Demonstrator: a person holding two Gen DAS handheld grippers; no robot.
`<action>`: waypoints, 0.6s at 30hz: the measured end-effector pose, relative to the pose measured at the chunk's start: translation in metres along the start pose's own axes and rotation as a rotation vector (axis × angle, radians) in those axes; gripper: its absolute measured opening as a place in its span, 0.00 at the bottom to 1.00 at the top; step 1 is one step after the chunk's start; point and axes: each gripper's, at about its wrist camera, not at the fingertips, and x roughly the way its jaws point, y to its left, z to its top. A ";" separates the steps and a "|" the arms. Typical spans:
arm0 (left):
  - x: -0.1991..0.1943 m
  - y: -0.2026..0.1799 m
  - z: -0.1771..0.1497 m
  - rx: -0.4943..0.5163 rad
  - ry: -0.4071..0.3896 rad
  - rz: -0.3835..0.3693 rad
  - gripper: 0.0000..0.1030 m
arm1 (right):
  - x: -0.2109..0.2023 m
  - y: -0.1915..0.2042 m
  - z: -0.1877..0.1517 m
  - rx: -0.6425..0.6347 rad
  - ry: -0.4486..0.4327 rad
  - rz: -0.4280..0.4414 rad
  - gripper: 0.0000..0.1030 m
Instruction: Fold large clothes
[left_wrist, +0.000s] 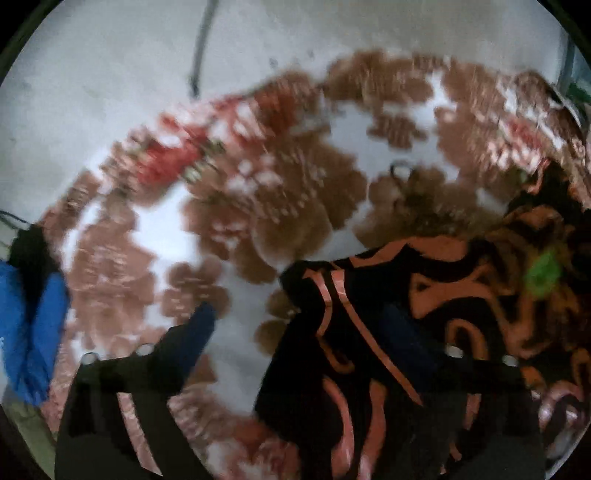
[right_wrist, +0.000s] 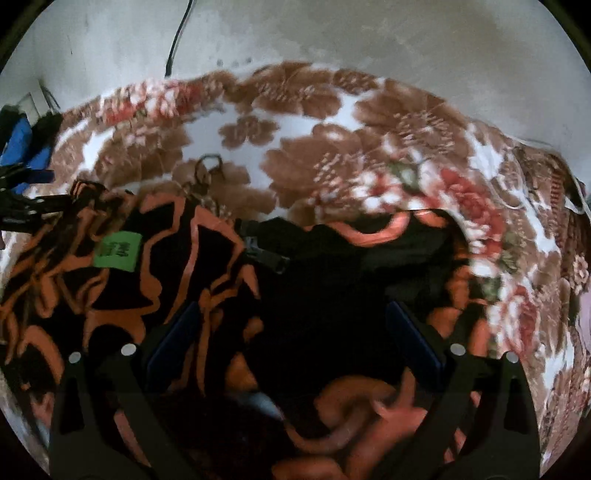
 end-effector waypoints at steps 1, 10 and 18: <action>-0.012 0.000 -0.002 -0.015 -0.012 -0.002 0.94 | -0.008 -0.005 0.000 0.008 -0.008 -0.003 0.95; -0.078 -0.090 -0.045 -0.117 0.006 -0.124 0.95 | -0.064 -0.086 -0.038 0.115 0.012 -0.095 0.95; -0.050 -0.187 -0.076 0.084 -0.027 -0.062 0.95 | -0.021 -0.069 -0.074 -0.012 0.077 -0.103 0.95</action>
